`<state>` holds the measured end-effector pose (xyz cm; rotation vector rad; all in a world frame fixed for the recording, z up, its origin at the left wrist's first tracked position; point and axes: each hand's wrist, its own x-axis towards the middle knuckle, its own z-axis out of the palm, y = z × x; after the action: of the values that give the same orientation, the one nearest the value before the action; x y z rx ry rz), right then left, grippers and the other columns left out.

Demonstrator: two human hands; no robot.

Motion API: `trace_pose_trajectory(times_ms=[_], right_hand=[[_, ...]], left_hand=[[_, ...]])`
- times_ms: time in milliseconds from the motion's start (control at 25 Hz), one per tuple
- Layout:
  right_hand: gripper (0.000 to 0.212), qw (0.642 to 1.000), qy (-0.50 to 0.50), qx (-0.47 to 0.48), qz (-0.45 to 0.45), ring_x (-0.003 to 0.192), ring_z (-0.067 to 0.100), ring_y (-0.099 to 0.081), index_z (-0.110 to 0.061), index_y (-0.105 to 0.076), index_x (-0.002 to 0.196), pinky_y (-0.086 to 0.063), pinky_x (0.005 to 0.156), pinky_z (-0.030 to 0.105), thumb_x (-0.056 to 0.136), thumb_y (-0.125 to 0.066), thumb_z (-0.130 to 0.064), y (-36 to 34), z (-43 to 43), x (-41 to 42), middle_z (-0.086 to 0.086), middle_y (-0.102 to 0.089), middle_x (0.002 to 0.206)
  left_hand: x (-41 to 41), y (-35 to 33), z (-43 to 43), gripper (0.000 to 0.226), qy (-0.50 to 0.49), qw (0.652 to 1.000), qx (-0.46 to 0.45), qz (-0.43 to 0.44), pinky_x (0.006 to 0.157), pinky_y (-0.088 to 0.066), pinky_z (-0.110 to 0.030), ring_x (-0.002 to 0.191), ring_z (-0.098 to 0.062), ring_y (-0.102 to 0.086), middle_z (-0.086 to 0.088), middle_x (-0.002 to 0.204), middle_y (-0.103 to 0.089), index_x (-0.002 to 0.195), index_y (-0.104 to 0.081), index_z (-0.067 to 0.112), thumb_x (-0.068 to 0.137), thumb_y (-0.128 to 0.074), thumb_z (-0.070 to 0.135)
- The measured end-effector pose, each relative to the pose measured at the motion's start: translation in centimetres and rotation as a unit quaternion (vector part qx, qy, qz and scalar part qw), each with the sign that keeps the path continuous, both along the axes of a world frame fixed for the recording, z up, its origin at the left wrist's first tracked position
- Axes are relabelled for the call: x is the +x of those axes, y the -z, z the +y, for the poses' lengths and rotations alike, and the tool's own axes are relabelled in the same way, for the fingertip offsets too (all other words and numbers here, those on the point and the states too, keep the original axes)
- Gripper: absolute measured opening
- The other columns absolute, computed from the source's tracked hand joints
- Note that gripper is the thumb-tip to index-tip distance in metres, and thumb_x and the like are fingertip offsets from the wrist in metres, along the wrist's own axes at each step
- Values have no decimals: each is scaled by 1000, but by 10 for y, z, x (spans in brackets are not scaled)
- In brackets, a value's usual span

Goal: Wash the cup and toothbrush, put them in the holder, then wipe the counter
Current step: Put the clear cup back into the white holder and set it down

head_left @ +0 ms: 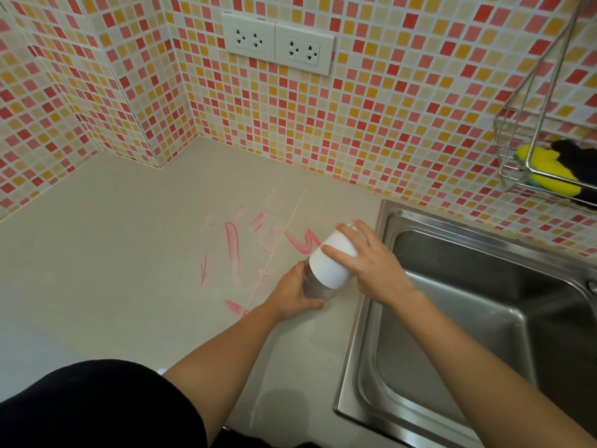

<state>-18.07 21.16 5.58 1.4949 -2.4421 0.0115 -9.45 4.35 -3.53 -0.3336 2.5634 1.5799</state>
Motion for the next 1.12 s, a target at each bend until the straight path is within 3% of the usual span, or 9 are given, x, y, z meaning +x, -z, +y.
trace_pose_trajectory(times_ms=[80,240,360,480,560,640,760,920,1120], right_hand=[[83,999,-25,20,10,118,56,-46,-21,-55,117,-52,70,65,46,-78,15,-6,-7,5,23,-51,132],[93,998,-36,43,-34,122,49,-45,-27,-47,126,-56,70,55,47,-80,10,-21,-7,-2,17,-47,138],[81,989,-25,53,-133,136,40,-26,-31,-27,134,-44,97,57,70,-76,-28,-25,-4,-7,9,-31,149],[63,984,-17,6,-178,137,37,-24,-32,-42,133,-35,108,54,77,-66,-50,-24,-5,-3,12,-21,153],[71,975,6,-25,-219,138,33,-25,-35,-40,136,-32,109,46,73,-71,-50,-24,-6,-1,10,-13,155],[90,956,30,-55,-285,134,24,-30,-31,-30,141,-33,109,41,66,-78,-46,-24,-9,2,5,-22,151],[95,948,25,-54,-312,128,17,-35,-25,-30,142,-35,108,34,64,-81,-39,-17,-11,5,-1,-36,142],[95,942,33,-50,-330,136,16,-30,-30,-24,145,-25,107,23,68,-80,-33,-7,-7,8,-3,-29,151],[99,932,40,-36,-358,142,14,-20,-38,-12,145,-23,115,30,72,-78,-27,1,-7,9,-8,-17,156]], left_hand=[[0,0,1,92,-3,1000,5,3,93,-45,-30,116,-17,-53,0,131,-53,137,-35,17,58,-81,32],[1,-2,1,87,-19,1000,17,7,83,-43,-21,109,-14,-54,5,122,-53,133,-36,18,61,-86,23],[4,0,1,76,-28,999,23,4,70,-41,-15,97,-12,-55,6,112,-55,119,-37,22,61,-87,25],[6,1,0,72,-25,999,29,10,69,-43,-15,93,-11,-57,6,108,-58,116,-40,22,61,-87,29],[6,2,0,78,-27,999,37,14,76,-49,-22,98,-13,-59,5,112,-60,121,-40,22,60,-87,33],[7,3,-1,84,-27,998,47,18,84,-52,-26,103,-13,-60,5,116,-61,127,-40,23,58,-87,35],[8,3,-1,85,-21,998,59,25,85,-48,-13,103,-7,-60,8,114,-63,132,-44,24,60,-88,29],[8,2,-4,78,-19,996,89,16,81,-45,-5,102,-5,-60,11,111,-63,130,-51,23,61,-88,21],[9,5,-8,93,-23,988,152,-19,95,-44,-10,121,-9,-53,5,132,-54,142,-36,17,63,-85,7]])
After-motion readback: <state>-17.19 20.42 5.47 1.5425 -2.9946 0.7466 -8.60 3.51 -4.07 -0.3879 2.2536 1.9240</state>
